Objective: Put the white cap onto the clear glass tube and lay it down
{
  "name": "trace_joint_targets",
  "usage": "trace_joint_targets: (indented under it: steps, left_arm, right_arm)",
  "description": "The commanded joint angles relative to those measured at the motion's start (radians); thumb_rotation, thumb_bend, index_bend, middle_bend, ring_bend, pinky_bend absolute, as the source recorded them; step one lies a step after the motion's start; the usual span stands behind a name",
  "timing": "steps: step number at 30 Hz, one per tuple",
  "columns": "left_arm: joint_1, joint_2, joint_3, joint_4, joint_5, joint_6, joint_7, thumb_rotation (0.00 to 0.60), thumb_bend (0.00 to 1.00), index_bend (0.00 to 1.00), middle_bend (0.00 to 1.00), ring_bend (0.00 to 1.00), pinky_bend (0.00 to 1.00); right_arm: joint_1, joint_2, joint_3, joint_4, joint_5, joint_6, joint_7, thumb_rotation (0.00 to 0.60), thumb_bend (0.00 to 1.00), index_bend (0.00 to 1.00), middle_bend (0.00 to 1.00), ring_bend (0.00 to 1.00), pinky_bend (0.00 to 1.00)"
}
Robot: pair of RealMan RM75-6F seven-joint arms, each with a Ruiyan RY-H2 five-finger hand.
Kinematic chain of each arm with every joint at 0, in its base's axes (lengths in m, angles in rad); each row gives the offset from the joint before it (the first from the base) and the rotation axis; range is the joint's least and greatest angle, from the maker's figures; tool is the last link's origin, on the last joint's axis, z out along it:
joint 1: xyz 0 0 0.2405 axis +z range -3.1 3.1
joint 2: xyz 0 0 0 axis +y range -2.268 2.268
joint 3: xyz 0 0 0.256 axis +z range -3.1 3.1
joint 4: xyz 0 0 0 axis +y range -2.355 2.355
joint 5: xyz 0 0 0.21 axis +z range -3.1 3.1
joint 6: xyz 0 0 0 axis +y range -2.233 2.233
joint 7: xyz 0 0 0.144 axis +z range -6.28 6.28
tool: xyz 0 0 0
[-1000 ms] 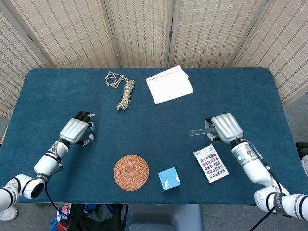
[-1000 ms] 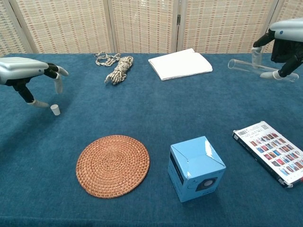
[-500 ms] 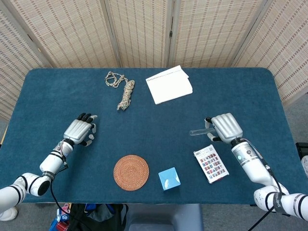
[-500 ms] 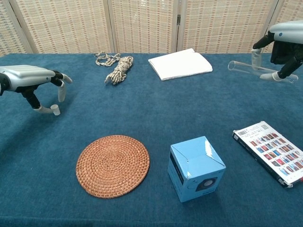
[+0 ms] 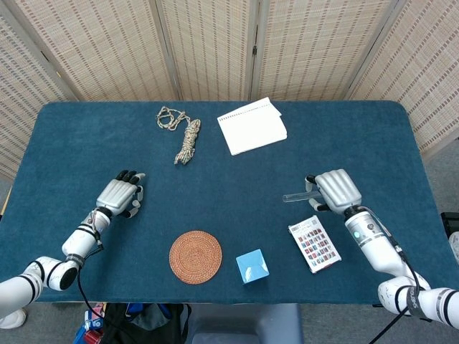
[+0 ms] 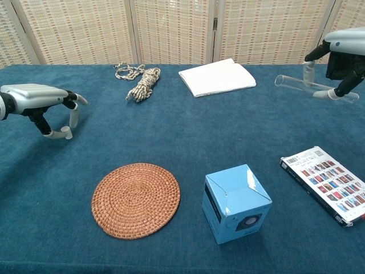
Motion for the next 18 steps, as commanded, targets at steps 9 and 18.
trace_joint_targets:
  steps: [9,18]
  left_arm:
    - [0.001,0.002,0.002,0.01,-0.007,-0.01,-0.001,0.6,0.31,0.45,0.02,0.0,0.0]
    - [-0.003,-0.001,-0.001,0.012,-0.009,-0.015,-0.001,0.6,0.33,0.45,0.02,0.0,0.0]
  right_arm:
    - [0.002,-0.004,0.002,0.01,-0.002,-0.006,0.007,0.6,0.79,0.85,1.0,1.0,1.0]
    - [0.002,-0.004,0.003,0.012,-0.003,-0.007,0.007,0.6,0.79,0.85,1.0,1.0,1.0]
